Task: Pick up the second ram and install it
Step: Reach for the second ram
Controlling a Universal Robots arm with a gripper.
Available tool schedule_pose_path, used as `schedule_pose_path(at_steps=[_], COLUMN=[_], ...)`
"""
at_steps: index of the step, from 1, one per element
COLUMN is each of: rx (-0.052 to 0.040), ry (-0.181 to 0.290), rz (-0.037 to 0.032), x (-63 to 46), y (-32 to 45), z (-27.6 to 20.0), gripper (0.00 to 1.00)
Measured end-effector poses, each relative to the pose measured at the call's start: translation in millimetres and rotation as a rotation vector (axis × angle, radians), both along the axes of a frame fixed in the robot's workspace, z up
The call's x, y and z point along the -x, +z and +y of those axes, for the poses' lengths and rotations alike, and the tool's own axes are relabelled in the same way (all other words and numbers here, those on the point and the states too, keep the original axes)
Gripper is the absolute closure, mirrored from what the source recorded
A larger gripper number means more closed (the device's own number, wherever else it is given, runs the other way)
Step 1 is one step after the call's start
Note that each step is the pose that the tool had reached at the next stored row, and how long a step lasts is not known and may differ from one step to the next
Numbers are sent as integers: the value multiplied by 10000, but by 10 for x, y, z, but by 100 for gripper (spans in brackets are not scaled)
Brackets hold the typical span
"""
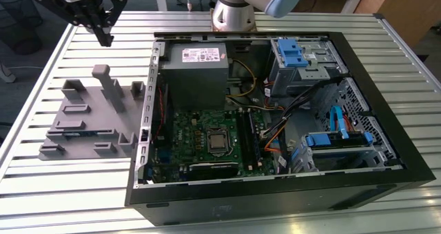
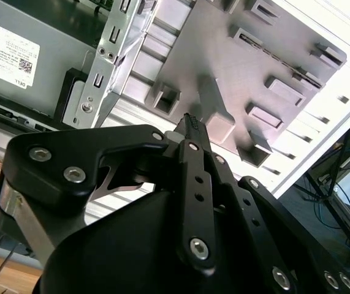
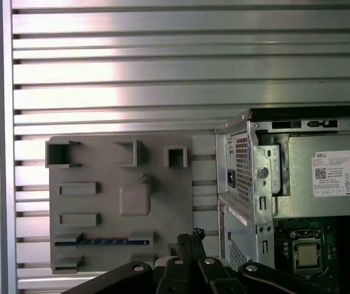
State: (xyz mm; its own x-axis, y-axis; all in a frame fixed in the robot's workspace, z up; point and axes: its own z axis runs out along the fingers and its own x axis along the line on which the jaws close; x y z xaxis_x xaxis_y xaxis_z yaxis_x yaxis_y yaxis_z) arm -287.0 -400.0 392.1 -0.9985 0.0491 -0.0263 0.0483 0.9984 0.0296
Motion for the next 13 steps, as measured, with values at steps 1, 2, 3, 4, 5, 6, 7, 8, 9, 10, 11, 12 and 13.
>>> schedule_pose_path(at_steps=[1,2,3,4,5,6,7,8,9,10,11,12,13], rx=[-1,-1,-1,-1,0,-1,-1,0,-1,0,0,0,-1], ry=[0,0,0,0,0,0,0,0,0,0,0,0,0], rz=[-1,-1,0,-1,0,-1,-1,-1,-1,0,0,0,-1], x=[7,14,20,26,32,39,44,51,57,62,68,74,80], y=[0,-1,0,0,0,0,-1,0,-1,0,0,0,-1], z=[0,0,0,0,0,0,0,0,0,0,0,0,0], gripper=[89,89,89,89,89,89,89,89,89,89,89,89,89])
